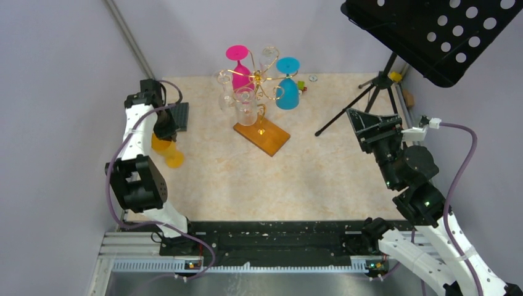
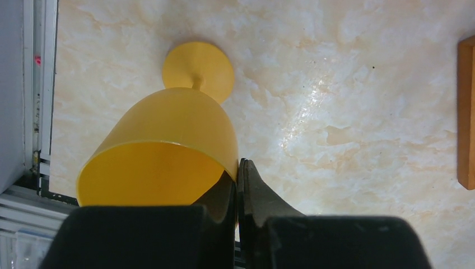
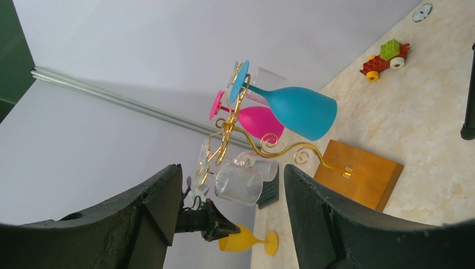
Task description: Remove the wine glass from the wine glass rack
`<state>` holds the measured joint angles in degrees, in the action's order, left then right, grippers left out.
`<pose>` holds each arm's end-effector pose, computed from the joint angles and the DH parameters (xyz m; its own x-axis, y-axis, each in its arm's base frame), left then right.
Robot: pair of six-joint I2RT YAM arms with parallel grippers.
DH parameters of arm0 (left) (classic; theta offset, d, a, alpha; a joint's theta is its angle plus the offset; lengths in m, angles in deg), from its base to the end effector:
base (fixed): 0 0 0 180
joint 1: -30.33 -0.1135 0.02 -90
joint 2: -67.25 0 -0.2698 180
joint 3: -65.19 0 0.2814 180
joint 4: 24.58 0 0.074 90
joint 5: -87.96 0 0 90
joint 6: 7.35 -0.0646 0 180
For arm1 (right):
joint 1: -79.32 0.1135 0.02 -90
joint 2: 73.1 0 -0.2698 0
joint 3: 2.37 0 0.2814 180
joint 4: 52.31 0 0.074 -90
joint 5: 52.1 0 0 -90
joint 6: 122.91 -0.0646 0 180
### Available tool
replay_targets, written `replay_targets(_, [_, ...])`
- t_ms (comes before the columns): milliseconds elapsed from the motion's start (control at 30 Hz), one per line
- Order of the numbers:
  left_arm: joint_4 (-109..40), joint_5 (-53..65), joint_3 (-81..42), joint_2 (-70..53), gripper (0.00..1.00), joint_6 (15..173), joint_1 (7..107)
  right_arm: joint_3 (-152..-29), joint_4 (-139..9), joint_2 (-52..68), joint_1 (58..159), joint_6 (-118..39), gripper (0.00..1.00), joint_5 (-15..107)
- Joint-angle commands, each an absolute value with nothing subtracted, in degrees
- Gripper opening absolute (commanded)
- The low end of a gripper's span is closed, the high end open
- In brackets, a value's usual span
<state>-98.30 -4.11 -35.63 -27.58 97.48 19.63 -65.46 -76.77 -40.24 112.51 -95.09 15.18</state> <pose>0.3681 0.0719 0.2835 -0.8281 -0.4168 -0.3749 -0.4251 0.9028 -0.0647 0.1554 0.0719 0.4150 -0.1229 0.8944 -0.4300 -0.1600 0.4098 0.8981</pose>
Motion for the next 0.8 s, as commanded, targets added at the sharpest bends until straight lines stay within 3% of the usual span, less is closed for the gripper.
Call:
replay_targets(0, [-99.43,-3.58,-38.27,-27.41,0.02,96.59,19.36,-66.45,-74.62,-40.13,112.15,-95.17,0.68,16.30])
replay_targets(167, [-99.27,-4.60,-37.82,-27.97,0.09,96.36,19.26,-66.68,-74.84,-39.53,112.11,-95.49,0.68,17.22])
replay_targets(400, [-100.60,-6.26,-41.11,-28.22,0.42,96.10,19.33,-67.21,-75.01,-37.48,112.10,-95.87,0.66,19.37])
replay_targets(633, [-102.49,-5.89,-46.15,-26.37,0.56,96.05,19.34,-67.05,-76.92,-38.07,112.14,-97.11,0.61,17.59])
replay_targets(667, [-102.73,-5.29,-46.82,-25.83,0.65,95.92,19.35,-67.08,-76.89,-37.99,112.11,-96.83,0.64,17.76])
replay_targets(767, [-102.99,-2.74,-49.07,-23.70,0.76,95.35,19.34,-67.15,-75.37,-37.48,112.11,-95.05,0.75,19.94])
